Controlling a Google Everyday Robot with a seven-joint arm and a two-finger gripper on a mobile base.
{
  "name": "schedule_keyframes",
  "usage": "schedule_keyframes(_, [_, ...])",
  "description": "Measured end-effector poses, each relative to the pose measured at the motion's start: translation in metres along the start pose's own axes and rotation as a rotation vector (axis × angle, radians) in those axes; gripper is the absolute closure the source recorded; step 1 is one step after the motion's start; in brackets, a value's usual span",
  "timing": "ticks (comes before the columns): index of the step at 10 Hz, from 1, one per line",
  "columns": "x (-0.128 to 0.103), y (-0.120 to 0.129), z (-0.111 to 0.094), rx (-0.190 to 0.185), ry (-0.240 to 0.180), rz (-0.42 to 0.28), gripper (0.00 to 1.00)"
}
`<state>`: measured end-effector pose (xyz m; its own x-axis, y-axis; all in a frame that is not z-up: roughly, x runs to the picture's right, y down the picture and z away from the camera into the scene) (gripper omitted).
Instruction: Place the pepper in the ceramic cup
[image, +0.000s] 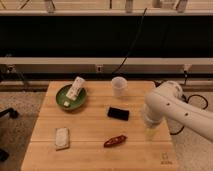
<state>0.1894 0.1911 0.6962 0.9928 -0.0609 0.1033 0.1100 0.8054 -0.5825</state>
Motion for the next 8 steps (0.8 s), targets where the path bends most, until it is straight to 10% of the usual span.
schedule_keyframes(8, [-0.057, 0.016, 0.047, -0.034, -0.045, -0.071, 0.2])
